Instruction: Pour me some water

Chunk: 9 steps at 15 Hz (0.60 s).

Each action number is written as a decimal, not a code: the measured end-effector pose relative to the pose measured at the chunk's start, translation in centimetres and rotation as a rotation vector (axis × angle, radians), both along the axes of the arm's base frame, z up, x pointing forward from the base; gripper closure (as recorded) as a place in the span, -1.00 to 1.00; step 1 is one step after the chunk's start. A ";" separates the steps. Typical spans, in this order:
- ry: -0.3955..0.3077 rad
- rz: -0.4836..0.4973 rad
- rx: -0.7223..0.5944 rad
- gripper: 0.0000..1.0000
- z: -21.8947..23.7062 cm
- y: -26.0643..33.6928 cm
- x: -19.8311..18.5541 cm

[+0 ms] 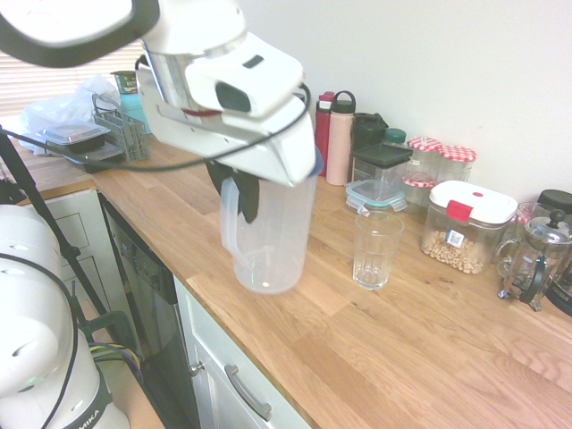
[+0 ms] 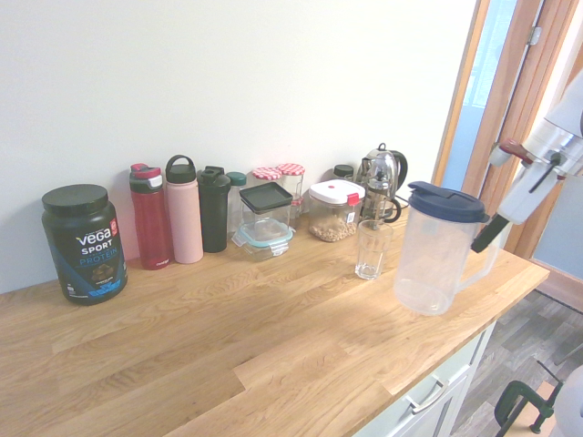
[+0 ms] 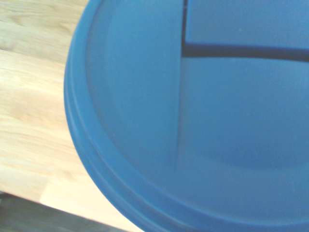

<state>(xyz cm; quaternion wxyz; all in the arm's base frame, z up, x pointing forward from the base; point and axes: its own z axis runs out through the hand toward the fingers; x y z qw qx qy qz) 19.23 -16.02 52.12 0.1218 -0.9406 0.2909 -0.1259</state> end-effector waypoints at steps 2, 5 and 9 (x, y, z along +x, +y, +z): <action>0.004 -0.004 0.030 1.00 -0.6 -4.3 0.1; 0.013 0.080 -0.008 1.00 -0.1 -9.9 1.2; 0.099 0.250 -0.136 1.00 2.1 -12.9 4.8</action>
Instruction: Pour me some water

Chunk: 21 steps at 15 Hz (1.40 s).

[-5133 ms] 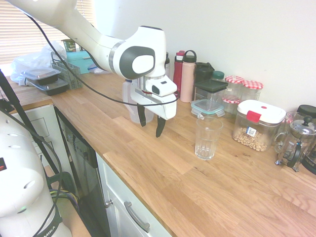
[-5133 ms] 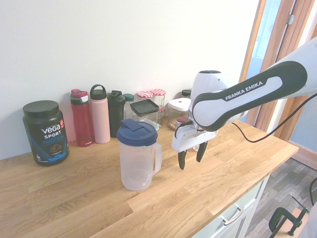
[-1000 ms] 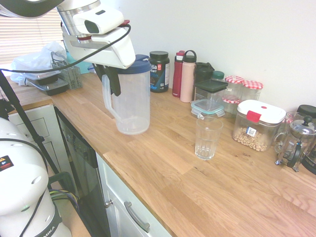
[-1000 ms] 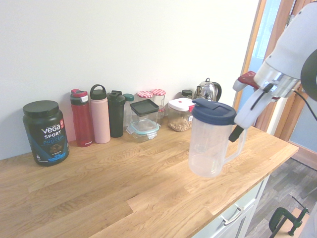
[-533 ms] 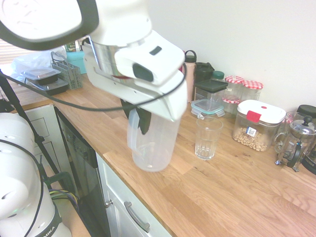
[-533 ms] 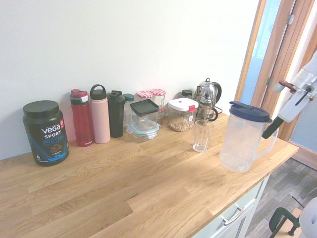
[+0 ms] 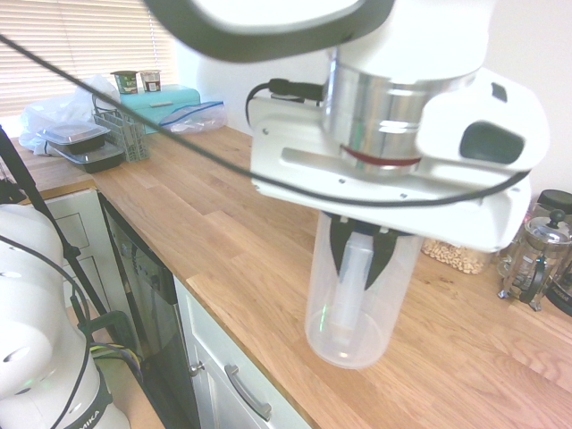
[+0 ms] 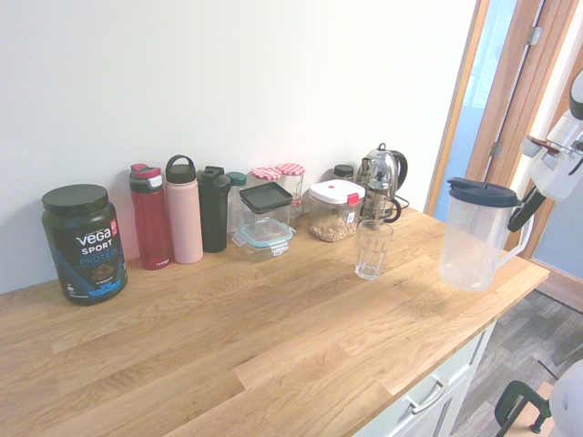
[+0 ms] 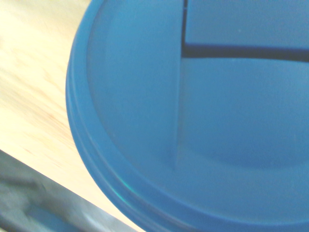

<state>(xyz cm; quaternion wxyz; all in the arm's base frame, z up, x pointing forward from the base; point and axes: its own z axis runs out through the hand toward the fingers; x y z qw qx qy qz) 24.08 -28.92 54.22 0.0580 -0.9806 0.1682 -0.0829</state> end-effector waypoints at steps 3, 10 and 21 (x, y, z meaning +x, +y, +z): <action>0.091 0.116 -0.126 1.00 0.1 2.9 6.4; 0.302 0.244 -0.427 1.00 0.9 6.5 14.0; 0.482 0.228 -0.627 1.00 -0.3 13.3 19.3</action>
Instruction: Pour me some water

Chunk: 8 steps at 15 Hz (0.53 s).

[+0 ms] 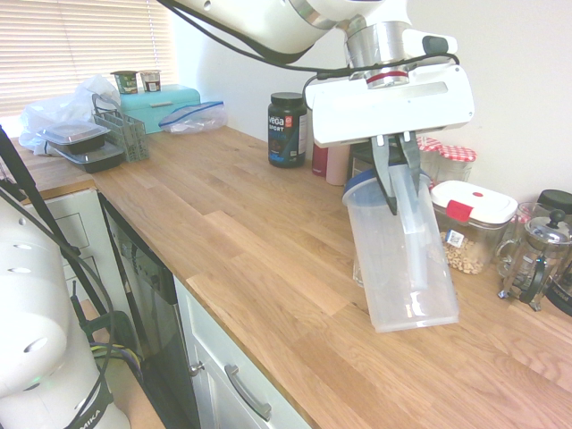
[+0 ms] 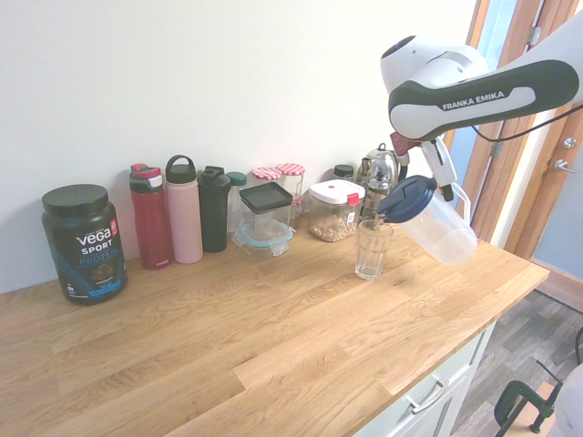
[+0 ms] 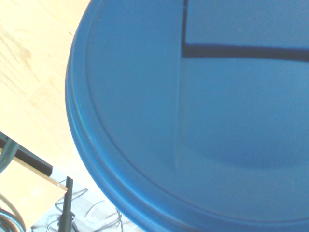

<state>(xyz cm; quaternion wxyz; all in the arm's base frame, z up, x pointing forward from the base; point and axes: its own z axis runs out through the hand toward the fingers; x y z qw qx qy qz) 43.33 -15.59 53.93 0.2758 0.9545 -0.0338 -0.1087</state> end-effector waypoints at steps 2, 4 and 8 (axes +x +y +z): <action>0.019 -0.008 -0.014 1.00 0.3 0.3 0.1; 0.039 -0.012 -0.043 1.00 0.5 0.1 -0.1; 0.058 -0.019 -0.088 1.00 1.0 -0.4 -0.3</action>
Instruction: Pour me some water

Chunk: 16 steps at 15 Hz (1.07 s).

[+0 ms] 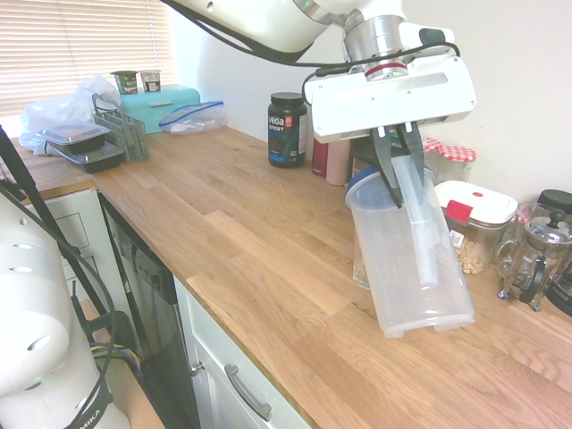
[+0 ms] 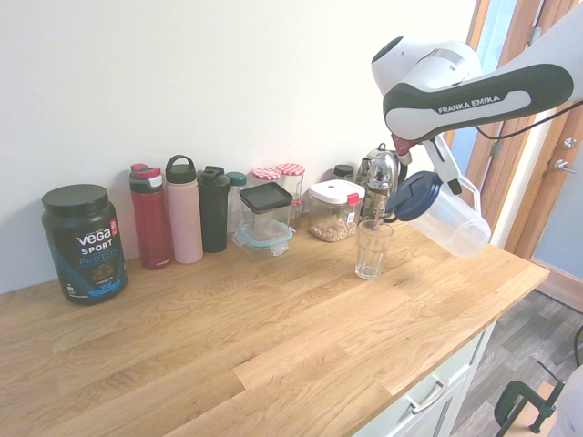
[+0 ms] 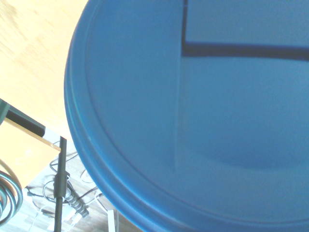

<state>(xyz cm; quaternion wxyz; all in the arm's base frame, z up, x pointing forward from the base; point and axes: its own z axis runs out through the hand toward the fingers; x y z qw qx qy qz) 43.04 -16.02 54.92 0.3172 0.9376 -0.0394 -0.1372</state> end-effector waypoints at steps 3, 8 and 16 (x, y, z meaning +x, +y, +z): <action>0.008 -0.004 -0.009 1.00 -0.2 -0.2 0.1; -0.016 -0.024 0.023 1.00 0.4 -1.1 -0.7; -0.231 0.041 0.363 1.00 0.7 -2.2 -11.3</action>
